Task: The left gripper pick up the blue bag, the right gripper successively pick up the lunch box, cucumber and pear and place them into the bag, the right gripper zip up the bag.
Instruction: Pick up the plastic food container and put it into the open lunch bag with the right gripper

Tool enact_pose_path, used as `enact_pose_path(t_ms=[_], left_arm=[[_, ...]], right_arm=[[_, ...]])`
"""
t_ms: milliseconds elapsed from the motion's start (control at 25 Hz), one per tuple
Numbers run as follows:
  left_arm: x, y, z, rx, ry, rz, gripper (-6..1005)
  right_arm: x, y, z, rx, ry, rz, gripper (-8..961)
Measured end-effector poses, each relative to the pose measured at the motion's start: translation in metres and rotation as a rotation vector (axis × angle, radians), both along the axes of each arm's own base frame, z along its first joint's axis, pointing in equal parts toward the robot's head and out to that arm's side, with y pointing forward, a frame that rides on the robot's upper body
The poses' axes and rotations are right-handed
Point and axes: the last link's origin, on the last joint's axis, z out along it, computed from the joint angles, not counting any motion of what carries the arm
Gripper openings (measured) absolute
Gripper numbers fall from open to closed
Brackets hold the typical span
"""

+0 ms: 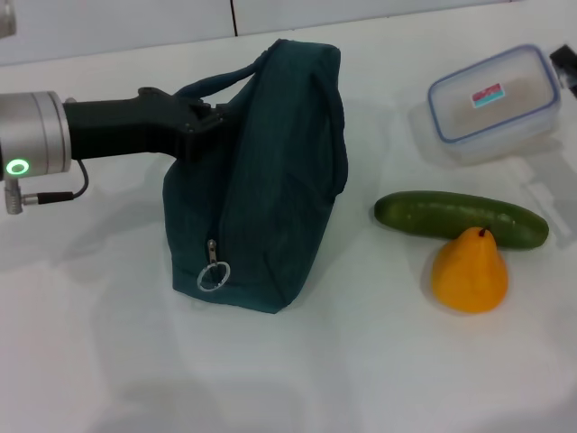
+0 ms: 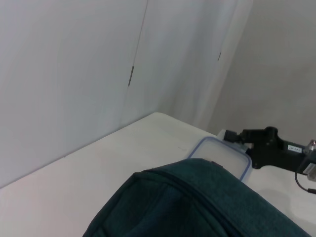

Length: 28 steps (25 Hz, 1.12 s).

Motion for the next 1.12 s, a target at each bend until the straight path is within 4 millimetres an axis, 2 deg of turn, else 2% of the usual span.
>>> enact_pose_path(t_ms=[480, 600, 880, 1040, 1080, 1120], left_arm=[[0.007, 0.001, 0.007, 0.020, -0.071, -0.003, 52], [0.008, 0.001, 0.007, 0.022, -0.075, -0.004, 52], [0.011, 0.003, 0.006, 0.020, -0.085, 0.002, 52], [0.011, 0.003, 0.006, 0.018, -0.086, 0.003, 52], [0.011, 0.003, 0.006, 0.017, -0.087, 0.004, 52], [0.011, 0.003, 0.006, 0.017, -0.087, 0.005, 52]], right_arm=[[-0.023, 0.002, 0.023, 0.072, -0.067, 0.177, 96], [-0.033, 0.004, 0.031, 0.077, -0.102, 0.255, 95], [-0.079, 0.009, 0.057, 0.071, -0.148, 0.536, 95], [-0.115, 0.021, 0.069, 0.049, -0.134, 0.698, 95], [-0.115, 0.021, 0.069, 0.049, -0.134, 0.698, 95], [-0.135, 0.031, 0.075, 0.025, -0.116, 0.770, 95]])
